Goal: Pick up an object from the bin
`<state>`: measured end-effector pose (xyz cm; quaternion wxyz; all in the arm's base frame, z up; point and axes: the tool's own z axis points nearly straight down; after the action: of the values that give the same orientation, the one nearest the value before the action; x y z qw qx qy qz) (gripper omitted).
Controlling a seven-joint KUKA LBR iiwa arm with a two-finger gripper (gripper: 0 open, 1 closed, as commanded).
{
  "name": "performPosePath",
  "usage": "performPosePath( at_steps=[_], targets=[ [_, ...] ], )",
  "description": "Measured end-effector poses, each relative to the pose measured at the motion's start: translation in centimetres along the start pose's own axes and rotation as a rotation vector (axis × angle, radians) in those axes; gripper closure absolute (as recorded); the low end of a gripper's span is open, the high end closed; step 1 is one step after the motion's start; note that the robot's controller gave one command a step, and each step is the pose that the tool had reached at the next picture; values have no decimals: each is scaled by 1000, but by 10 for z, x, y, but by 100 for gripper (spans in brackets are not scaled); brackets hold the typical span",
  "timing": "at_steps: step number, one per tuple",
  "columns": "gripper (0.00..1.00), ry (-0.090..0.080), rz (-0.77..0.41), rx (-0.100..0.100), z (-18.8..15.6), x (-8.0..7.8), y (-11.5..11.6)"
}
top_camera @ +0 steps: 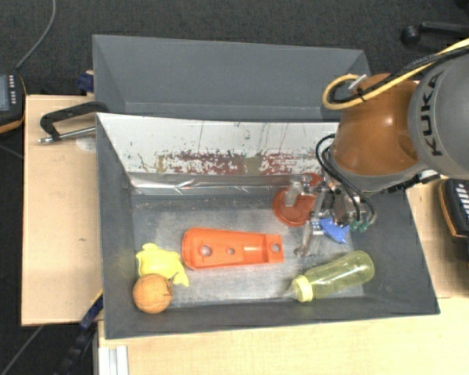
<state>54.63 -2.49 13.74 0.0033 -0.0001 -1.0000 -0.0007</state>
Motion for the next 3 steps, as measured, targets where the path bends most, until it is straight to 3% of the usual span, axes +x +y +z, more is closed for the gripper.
performPosePath(
  at_steps=[1,2,3],
  targets=[
    [0,-8,-1,0,-5,-2,0],
    [0,-11,-22,1,38,7,40],
    [0,-1,-114,-3,65,13,64]
  ],
)
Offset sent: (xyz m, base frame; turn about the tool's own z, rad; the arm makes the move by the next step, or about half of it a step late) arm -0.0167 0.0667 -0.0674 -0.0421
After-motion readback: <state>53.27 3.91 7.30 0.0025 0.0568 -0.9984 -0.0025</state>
